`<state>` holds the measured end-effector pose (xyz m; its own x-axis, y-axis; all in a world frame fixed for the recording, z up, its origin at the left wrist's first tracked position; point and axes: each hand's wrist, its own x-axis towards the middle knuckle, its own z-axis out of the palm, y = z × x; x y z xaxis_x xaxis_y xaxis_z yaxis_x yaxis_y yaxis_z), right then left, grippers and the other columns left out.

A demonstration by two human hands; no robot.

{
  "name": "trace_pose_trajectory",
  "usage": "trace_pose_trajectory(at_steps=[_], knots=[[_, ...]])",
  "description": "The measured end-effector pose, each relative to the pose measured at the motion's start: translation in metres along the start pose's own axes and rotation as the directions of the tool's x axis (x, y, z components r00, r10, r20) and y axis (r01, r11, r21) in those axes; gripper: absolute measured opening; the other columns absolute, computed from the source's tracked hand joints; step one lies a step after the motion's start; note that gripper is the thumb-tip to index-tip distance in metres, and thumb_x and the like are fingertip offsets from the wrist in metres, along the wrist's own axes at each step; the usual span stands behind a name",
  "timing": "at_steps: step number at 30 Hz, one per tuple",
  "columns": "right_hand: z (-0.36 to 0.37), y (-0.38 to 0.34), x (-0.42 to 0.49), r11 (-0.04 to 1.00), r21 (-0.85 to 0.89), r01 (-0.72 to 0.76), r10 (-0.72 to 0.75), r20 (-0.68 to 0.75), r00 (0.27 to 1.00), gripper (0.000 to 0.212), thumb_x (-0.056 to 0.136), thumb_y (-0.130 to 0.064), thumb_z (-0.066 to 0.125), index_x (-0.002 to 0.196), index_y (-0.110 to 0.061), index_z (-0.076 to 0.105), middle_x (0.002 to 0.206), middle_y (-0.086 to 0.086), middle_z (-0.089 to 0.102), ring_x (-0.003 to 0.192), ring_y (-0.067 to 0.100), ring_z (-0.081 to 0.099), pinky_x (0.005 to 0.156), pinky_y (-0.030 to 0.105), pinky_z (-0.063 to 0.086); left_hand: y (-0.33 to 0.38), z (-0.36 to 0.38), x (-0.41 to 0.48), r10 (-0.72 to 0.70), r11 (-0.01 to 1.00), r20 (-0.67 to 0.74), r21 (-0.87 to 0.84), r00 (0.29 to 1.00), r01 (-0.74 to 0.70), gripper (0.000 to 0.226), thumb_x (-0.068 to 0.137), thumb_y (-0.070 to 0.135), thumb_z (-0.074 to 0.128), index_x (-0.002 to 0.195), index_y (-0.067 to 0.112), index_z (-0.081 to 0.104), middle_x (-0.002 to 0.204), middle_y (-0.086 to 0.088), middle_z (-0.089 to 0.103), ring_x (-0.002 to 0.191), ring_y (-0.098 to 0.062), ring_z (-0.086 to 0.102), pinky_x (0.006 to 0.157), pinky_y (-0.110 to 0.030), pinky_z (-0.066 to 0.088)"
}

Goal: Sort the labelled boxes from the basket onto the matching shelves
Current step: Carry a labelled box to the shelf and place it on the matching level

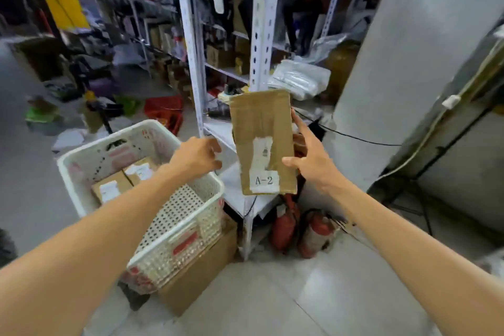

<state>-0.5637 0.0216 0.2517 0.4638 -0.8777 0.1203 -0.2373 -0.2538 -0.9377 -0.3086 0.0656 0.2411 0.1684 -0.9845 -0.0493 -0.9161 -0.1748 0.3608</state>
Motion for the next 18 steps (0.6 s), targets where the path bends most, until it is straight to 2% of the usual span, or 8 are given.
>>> trace_pose_trajectory(at_steps=[4,6,8,10,11,13,16,18], knots=[[-0.073,0.023,-0.039,0.996,-0.057,-0.063,0.050,-0.194,0.980,0.093,0.083,0.016,0.060,0.151,-0.031,0.018,0.134,-0.001,0.048,0.095,-0.009,0.057,0.075,0.014,0.052,0.078,0.026,0.031,0.189,0.974,0.154,0.094,0.970,-0.205,0.033,0.081,0.034,0.069,0.111,0.026,0.061,0.105,0.003,0.067,0.101,-0.022,0.062,0.084,-0.039,0.053],[-0.113,0.035,-0.058,0.991,-0.075,-0.114,0.087,-0.298,0.951,0.095,0.083,0.012,0.062,0.153,-0.031,0.015,0.138,0.003,0.046,0.101,0.002,0.054,0.087,0.022,0.052,0.126,0.036,0.049,0.261,0.949,0.205,0.124,0.943,-0.290,0.030,0.084,0.036,0.067,0.110,0.022,0.063,0.106,0.000,0.067,0.099,-0.024,0.062,0.084,-0.040,0.054],[-0.152,0.045,-0.076,0.987,-0.064,-0.150,0.114,-0.387,0.915,0.096,0.085,0.011,0.062,0.152,-0.035,0.013,0.142,0.007,0.044,0.112,0.013,0.053,0.092,0.030,0.052,0.177,0.047,0.065,0.349,0.911,0.221,0.149,0.911,-0.385,0.026,0.085,0.036,0.065,0.101,0.016,0.065,0.102,-0.005,0.067,0.096,-0.026,0.062,0.076,-0.038,0.054],[-0.191,0.050,-0.092,0.981,-0.083,-0.173,0.118,-0.447,0.887,0.099,0.084,0.012,0.062,0.151,-0.040,0.011,0.150,0.010,0.036,0.131,0.026,0.045,0.101,0.045,0.048,0.224,0.060,0.079,0.462,0.850,0.210,0.173,0.862,-0.498,0.022,0.082,0.035,0.066,0.097,0.019,0.064,0.099,-0.006,0.065,0.094,-0.028,0.061,0.066,-0.032,0.046],[-0.211,0.053,-0.098,0.978,-0.100,-0.180,0.111,-0.480,0.870,0.100,0.084,0.013,0.062,0.152,-0.038,0.010,0.152,0.011,0.033,0.136,0.029,0.039,0.105,0.048,0.044,0.248,0.065,0.085,0.513,0.819,0.214,0.169,0.831,-0.549,0.024,0.080,0.036,0.067,0.098,0.020,0.063,0.099,-0.005,0.064,0.096,-0.029,0.061,0.067,-0.031,0.044],[-0.249,0.058,-0.112,0.973,-0.118,-0.200,0.103,-0.552,0.827,0.099,0.083,0.015,0.061,0.154,-0.028,0.007,0.149,0.013,0.036,0.136,0.028,0.040,0.106,0.039,0.045,0.297,0.074,0.099,0.571,0.769,0.260,0.164,0.779,-0.618,0.035,0.080,0.038,0.068,0.109,0.022,0.060,0.105,-0.002,0.062,0.103,-0.027,0.059,0.078,-0.034,0.048],[-0.295,0.062,-0.138,0.972,-0.110,-0.206,0.085,-0.656,0.750,0.095,0.082,0.016,0.061,0.153,-0.020,0.009,0.134,0.010,0.048,0.120,0.011,0.055,0.087,0.015,0.051,0.371,0.086,0.116,0.627,0.703,0.306,0.172,0.716,-0.690,0.043,0.082,0.039,0.069,0.120,0.022,0.058,0.113,-0.002,0.064,0.105,-0.024,0.059,0.086,-0.037,0.051],[-0.316,0.067,-0.158,0.973,-0.092,-0.211,0.081,-0.719,0.690,0.096,0.083,0.014,0.063,0.153,-0.018,0.007,0.122,0.002,0.054,0.106,-0.001,0.060,0.080,0.014,0.052,0.414,0.099,0.122,0.668,0.671,0.317,0.135,0.673,-0.729,0.041,0.080,0.040,0.071,0.116,0.023,0.060,0.114,-0.002,0.065,0.102,-0.024,0.061,0.086,-0.037,0.052]])
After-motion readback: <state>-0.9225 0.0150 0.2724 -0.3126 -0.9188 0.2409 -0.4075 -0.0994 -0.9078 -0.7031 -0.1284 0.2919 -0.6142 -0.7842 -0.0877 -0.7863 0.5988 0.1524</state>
